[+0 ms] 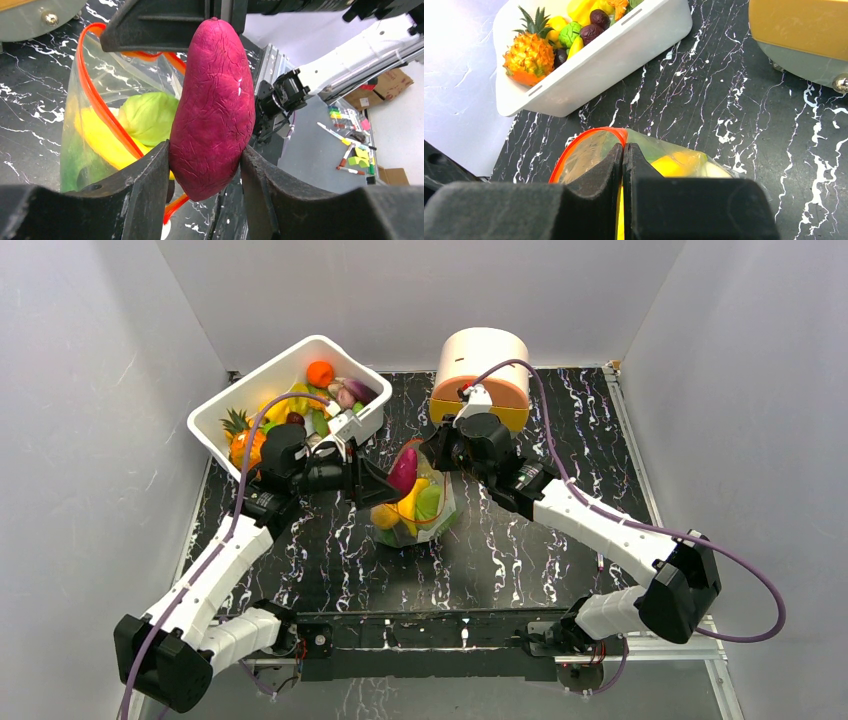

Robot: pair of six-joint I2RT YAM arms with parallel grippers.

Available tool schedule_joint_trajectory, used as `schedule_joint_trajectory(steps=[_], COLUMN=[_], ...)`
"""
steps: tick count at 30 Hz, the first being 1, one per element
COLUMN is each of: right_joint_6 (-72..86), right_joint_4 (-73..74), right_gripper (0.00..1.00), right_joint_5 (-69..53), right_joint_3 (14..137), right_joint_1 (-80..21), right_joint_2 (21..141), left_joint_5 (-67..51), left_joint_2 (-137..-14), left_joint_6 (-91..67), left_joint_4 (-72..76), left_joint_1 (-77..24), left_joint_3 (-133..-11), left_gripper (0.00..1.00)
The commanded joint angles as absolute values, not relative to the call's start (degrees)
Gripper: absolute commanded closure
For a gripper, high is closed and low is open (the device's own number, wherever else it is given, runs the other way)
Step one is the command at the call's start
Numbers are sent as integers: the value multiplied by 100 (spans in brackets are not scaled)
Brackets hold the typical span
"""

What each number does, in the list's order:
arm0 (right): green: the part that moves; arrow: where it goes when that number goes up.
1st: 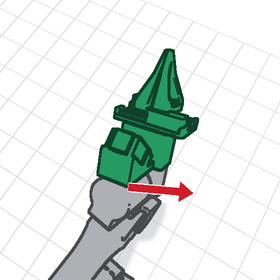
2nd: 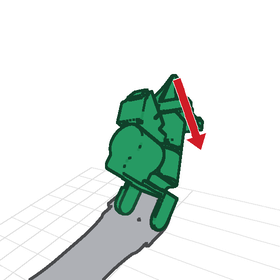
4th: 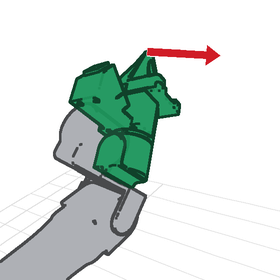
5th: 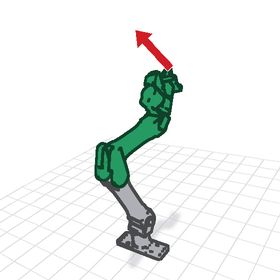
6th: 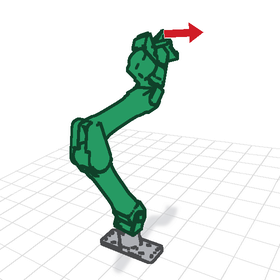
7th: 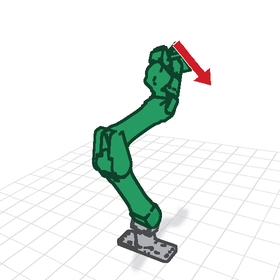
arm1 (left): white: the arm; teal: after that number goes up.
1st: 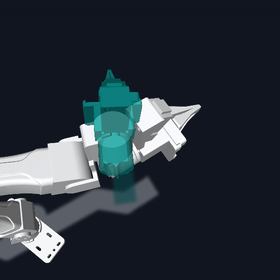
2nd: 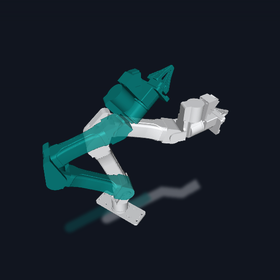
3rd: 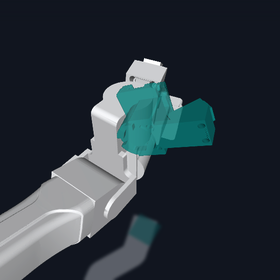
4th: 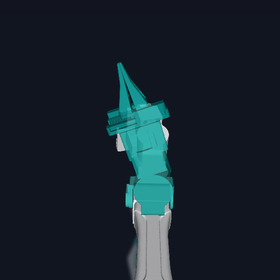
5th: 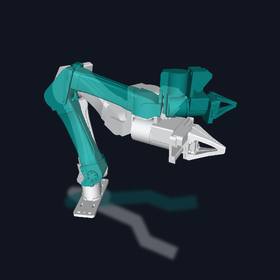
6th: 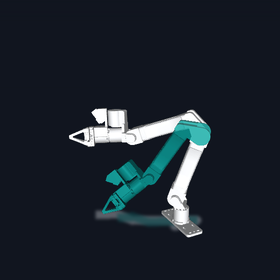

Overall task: Place the food in the zip-top bag and seal the zipper
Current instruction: Place the fake vegetable in the zipper food storage bag.

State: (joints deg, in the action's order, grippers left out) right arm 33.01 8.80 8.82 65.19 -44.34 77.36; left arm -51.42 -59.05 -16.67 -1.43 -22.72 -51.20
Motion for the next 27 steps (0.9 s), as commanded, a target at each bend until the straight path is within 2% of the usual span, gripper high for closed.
schedule_joint_trajectory(steps=[1,5,21,27], right_joint_6=[3340,3345,3250,3187], right_joint_4=[466,440,483,501], right_gripper=[100,100,100,100], right_joint_5=[862,848,867,879], right_joint_3=[6664,6671,6675,6680], right_joint_1=[-4403,-4408,-4410,-4396], right_joint_2=[7556,7550,7506,7532], left_joint_5=[-5224,-5296,-4669,-4537], left_joint_2=[-5786,-5803,-5729,-5605], left_joint_6=[-970,-860,-103,217], left_joint_4=[199,582,90,-306], left_joint_1=[-2370,-2498,-2602,-2602], left_joint_3=[-4935,-4739,-4736,-4882], left_gripper=[68,69,39,34])
